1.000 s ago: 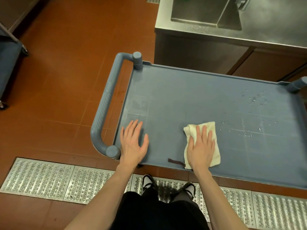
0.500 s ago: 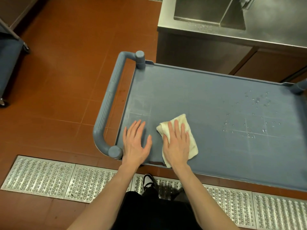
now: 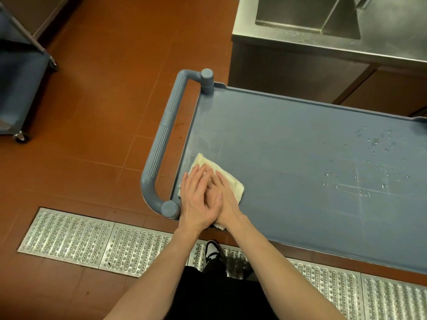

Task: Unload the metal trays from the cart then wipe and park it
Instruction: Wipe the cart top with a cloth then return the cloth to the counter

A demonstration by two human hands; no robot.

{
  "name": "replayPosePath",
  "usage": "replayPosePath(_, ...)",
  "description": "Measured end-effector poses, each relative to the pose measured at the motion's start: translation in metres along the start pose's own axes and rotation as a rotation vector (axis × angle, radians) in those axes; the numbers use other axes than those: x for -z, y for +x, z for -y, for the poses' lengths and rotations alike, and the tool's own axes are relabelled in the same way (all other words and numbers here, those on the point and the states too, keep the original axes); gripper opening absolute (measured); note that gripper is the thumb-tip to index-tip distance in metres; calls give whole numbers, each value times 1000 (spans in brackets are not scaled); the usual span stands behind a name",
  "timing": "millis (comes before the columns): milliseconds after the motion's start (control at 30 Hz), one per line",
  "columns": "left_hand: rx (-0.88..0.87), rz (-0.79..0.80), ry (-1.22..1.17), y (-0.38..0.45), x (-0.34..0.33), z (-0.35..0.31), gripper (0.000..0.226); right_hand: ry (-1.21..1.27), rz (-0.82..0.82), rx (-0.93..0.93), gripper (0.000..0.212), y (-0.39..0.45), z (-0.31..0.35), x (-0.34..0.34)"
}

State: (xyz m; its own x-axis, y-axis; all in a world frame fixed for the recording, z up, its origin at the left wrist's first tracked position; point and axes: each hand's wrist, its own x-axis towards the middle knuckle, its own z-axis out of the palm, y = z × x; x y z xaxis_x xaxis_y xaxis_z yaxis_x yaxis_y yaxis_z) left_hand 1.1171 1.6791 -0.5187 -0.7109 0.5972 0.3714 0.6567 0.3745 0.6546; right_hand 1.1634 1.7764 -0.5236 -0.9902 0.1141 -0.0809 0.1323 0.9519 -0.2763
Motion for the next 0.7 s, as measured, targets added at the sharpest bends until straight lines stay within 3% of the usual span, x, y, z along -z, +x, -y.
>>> replayPosePath(167,-36,1,9,1,1,0,63,90,-95,187,35,-9,-12,2)
replayPosePath(233,-36,-5,10,-1,1,1,63,190,-54,198,38,-17,-15,5)
replayPosePath(467,-28,-5,48,-2,-1,3,62,291,83,19,65,-51,-32,13)
replayPosePath(700,-18,58,65,0,0,1,61,261,-59,-167,50,-91,-68,23)
